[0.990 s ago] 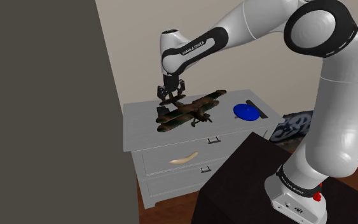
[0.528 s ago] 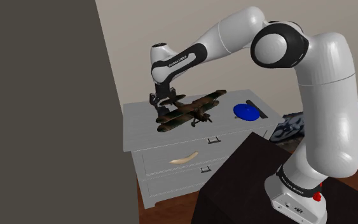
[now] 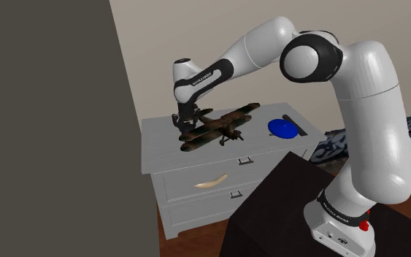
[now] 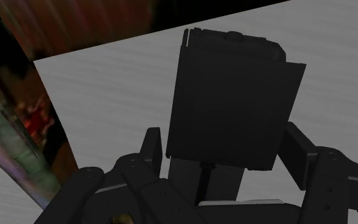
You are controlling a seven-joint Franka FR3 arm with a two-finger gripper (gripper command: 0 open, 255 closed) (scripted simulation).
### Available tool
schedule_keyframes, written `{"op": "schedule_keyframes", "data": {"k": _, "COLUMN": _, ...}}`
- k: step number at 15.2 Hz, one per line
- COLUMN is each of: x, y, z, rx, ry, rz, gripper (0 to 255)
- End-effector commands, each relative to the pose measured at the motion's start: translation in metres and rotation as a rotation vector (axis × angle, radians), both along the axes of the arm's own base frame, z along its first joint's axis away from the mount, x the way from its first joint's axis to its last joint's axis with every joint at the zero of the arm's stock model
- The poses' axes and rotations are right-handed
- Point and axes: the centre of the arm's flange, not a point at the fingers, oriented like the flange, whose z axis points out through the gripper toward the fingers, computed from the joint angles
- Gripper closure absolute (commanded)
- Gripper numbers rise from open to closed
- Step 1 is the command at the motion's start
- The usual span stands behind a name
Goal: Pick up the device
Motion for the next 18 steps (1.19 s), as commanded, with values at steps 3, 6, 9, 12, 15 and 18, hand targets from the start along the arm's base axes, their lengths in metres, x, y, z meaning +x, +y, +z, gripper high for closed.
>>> {"op": "schedule_keyframes", "data": {"k": 3, "x": 0.001, "y": 0.000, "z": -0.002, "rx": 0.000, "ry": 0.000, "rz": 0.000, "gripper": 255}}
{"op": "schedule_keyframes", "data": {"k": 6, "x": 0.000, "y": 0.000, "z": -0.001, "rx": 0.000, "ry": 0.000, "rz": 0.000, "gripper": 255}}
{"op": "schedule_keyframes", "data": {"k": 9, "x": -0.001, "y": 0.000, "z": -0.001, "rx": 0.000, "ry": 0.000, "rz": 0.000, "gripper": 255}}
{"op": "schedule_keyframes", "data": {"k": 12, "x": -0.001, "y": 0.000, "z": 0.015, "rx": 0.000, "ry": 0.000, "rz": 0.000, "gripper": 255}}
{"op": "schedule_keyframes", "data": {"k": 15, "x": -0.001, "y": 0.000, "z": 0.031, "rx": 0.000, "ry": 0.000, "rz": 0.000, "gripper": 255}}
{"op": "schedule_keyframes", "data": {"k": 18, "x": -0.001, "y": 0.000, "z": 0.047, "rx": 0.000, "ry": 0.000, "rz": 0.000, "gripper": 255}}
